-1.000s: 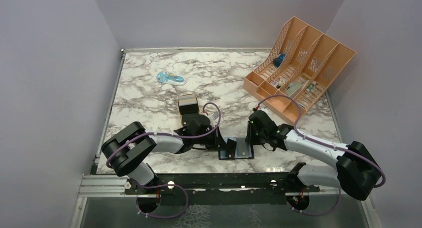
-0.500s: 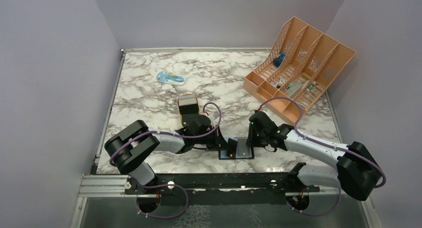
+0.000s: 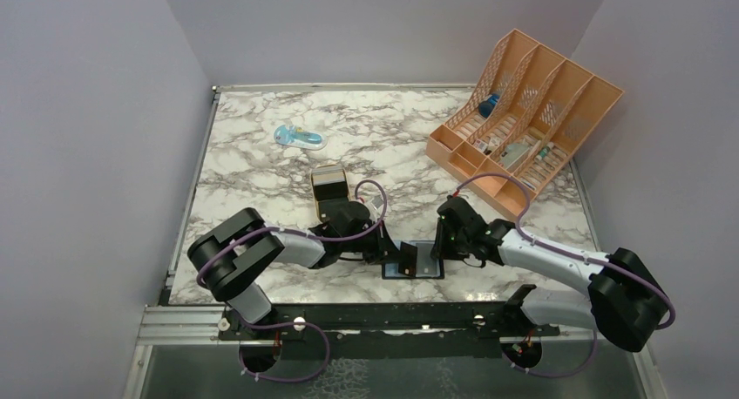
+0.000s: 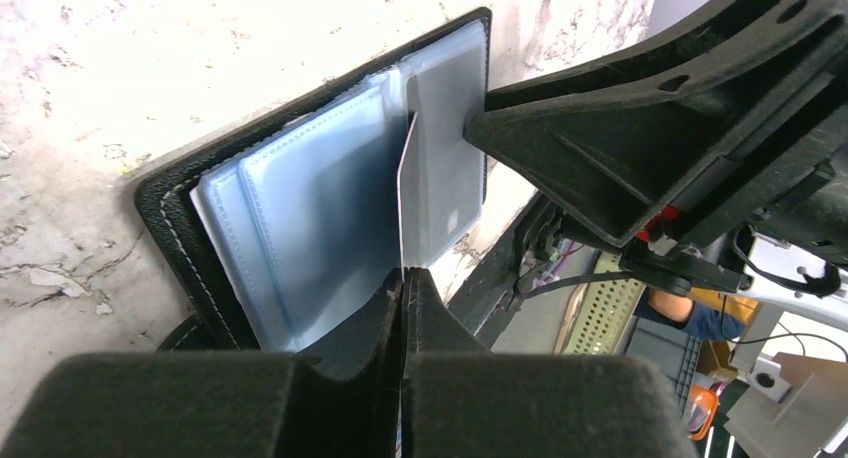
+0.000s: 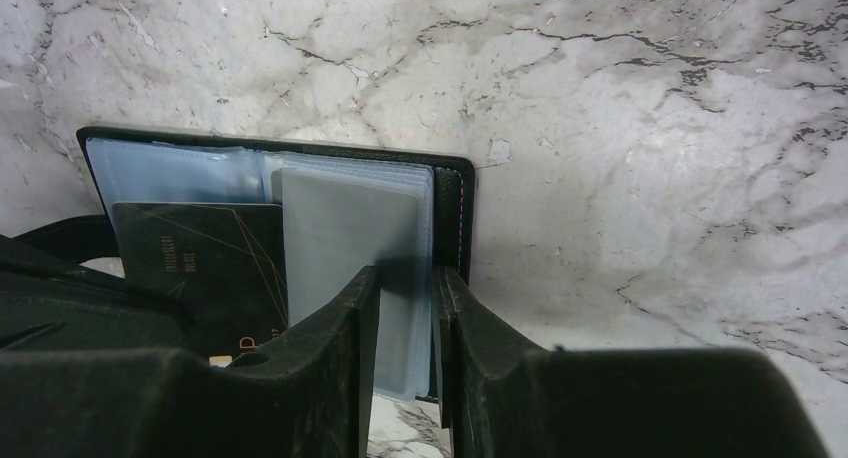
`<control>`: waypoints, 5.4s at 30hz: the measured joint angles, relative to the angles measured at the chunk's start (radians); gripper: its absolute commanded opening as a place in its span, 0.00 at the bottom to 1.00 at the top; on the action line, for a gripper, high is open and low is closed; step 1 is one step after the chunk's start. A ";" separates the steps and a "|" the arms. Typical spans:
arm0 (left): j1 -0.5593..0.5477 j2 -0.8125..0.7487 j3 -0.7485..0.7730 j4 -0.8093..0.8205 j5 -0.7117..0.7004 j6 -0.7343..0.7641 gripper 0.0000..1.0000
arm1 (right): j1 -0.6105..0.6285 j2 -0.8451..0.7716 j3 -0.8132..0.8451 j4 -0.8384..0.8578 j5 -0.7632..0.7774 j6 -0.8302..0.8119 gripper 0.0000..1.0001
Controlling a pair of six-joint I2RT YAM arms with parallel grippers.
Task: Put the credit cards into the card holder
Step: Insert the credit card into the card holder, then pick up the credit card from the storage box.
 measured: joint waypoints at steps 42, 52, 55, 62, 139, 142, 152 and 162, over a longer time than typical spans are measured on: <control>-0.019 0.077 0.032 0.041 -0.072 -0.009 0.00 | -0.006 -0.014 -0.016 0.015 -0.016 0.027 0.25; -0.055 0.077 0.032 0.050 -0.126 -0.004 0.14 | -0.007 -0.035 -0.029 0.018 -0.024 0.045 0.31; -0.066 0.077 0.036 0.044 -0.142 -0.002 0.28 | -0.006 -0.059 -0.031 -0.003 -0.027 0.053 0.36; -0.072 0.064 0.041 0.032 -0.173 0.004 0.41 | -0.006 -0.095 -0.030 -0.035 -0.026 0.056 0.32; 0.016 -0.092 0.429 -0.660 -0.513 0.583 0.48 | -0.006 -0.104 0.012 0.043 -0.029 -0.026 0.59; 0.074 -0.105 0.476 -0.748 -0.528 0.727 0.48 | -0.006 -0.126 0.012 0.044 -0.044 -0.042 0.59; 0.176 -0.096 0.559 -0.892 -0.604 1.215 0.63 | -0.006 -0.132 0.015 0.044 -0.069 -0.077 0.59; 0.291 0.031 0.655 -0.959 -0.601 1.586 0.65 | -0.006 -0.124 0.032 0.042 -0.072 -0.091 0.59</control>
